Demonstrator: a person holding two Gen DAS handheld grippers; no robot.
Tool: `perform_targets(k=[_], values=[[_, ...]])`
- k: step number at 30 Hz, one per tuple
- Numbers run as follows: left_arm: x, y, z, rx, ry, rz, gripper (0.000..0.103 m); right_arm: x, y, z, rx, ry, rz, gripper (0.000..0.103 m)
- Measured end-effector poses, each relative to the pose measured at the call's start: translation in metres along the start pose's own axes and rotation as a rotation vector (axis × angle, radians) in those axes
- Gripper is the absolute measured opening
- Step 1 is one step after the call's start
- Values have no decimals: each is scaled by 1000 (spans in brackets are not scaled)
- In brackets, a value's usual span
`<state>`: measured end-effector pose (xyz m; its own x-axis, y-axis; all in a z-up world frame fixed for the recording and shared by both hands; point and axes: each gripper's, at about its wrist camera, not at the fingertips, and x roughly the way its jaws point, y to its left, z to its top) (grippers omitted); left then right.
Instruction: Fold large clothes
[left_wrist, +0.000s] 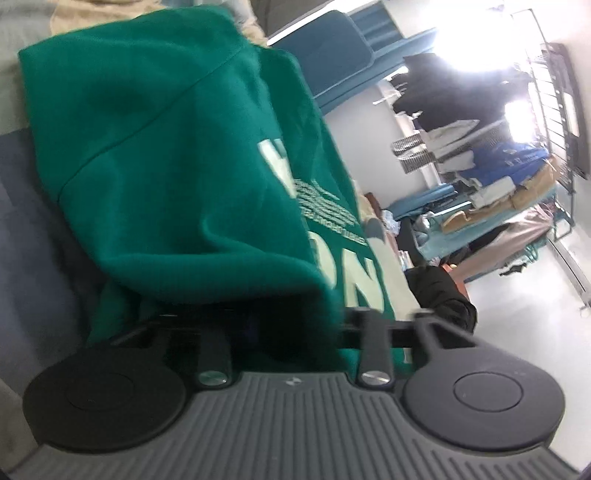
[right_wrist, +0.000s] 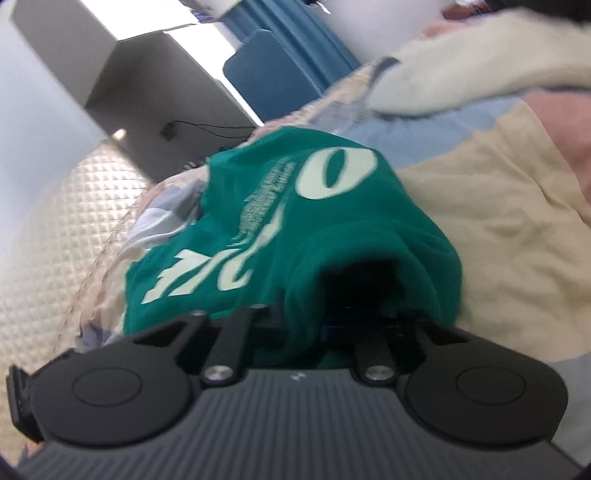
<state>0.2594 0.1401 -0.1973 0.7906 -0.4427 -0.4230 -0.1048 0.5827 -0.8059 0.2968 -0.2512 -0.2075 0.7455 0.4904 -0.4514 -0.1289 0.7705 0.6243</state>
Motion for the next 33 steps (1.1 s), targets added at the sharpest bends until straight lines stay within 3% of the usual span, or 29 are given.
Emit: perform_targets(k=[1,4,8,12,17,22,26,33], values=[[-7,-5,-1,28,-12,-21,11,-8,6,0,-23,-33,26,12],[-40,-28,-8,157,-114,-82,9,-47,24,-2,-60,-197,134,9],[-84,-59,-8,201,-219,-163,9,-100,58,3,-148,-363,216,8],[-124,-87,3,213,-290,-218,9,-134,88,24,-200,-413,263,8],[-180,-149,26,328,-370,-242,9,-178,137,62,-267,-476,323,8],[-251,-239,57,483,-457,-276,9,-236,197,120,-376,-567,372,8],[-294,-315,78,551,-520,-315,9,-279,241,168,-434,-631,396,9],[-323,-405,113,593,-545,-339,10,-313,279,237,-506,-672,298,9]])
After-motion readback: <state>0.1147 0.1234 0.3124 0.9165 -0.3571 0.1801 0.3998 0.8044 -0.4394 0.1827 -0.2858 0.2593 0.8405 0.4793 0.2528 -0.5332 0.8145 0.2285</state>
